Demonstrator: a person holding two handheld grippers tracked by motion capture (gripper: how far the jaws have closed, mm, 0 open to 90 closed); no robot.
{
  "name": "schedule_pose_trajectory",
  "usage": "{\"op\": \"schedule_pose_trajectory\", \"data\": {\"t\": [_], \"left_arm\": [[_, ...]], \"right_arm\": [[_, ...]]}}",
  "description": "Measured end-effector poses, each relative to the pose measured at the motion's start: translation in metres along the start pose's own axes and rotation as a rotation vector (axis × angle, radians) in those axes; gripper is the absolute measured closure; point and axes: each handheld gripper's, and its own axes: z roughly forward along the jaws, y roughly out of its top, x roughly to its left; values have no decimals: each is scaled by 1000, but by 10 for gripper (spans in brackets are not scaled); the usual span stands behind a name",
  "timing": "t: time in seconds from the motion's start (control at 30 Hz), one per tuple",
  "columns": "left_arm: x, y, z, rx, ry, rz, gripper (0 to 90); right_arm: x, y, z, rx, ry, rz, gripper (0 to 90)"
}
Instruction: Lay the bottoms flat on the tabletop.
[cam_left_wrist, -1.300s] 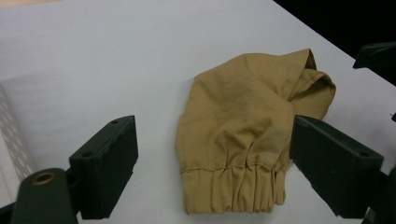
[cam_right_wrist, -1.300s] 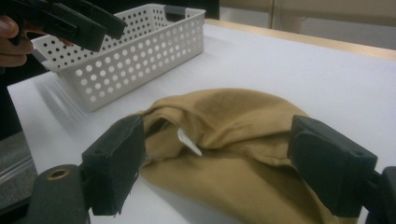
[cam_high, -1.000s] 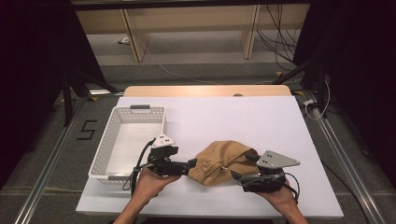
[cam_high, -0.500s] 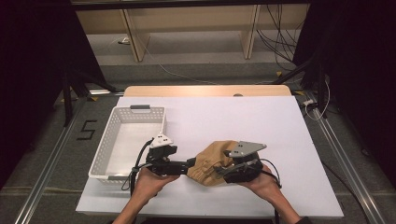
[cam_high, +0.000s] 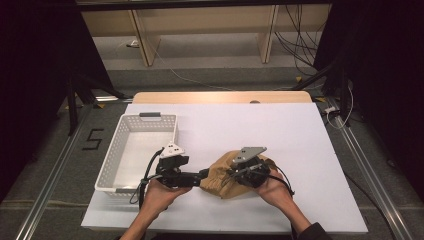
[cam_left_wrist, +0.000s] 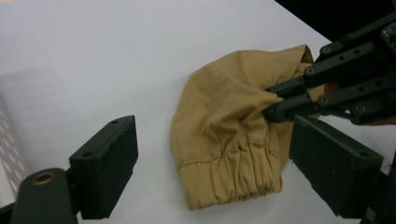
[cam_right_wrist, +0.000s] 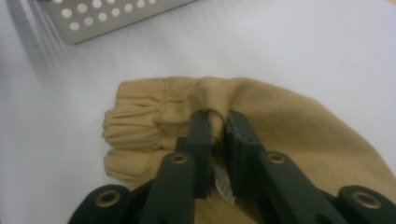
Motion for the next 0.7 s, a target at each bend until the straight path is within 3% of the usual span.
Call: {"op": "schedule_pose_trajectory", "data": {"t": [0.13, 0.33, 0.7], "left_arm": [[0, 0, -1, -5, -3, -2, 157], [0, 0, 0, -2, 0, 1, 157], [-3, -1, 1, 7, -6, 8, 157]], "right_arm": [[-12, 11, -2, -22, -43, 20, 848], [-47, 19, -8, -78, -131, 126, 852], [-103, -4, -24, -122, -251, 317, 853]]}}
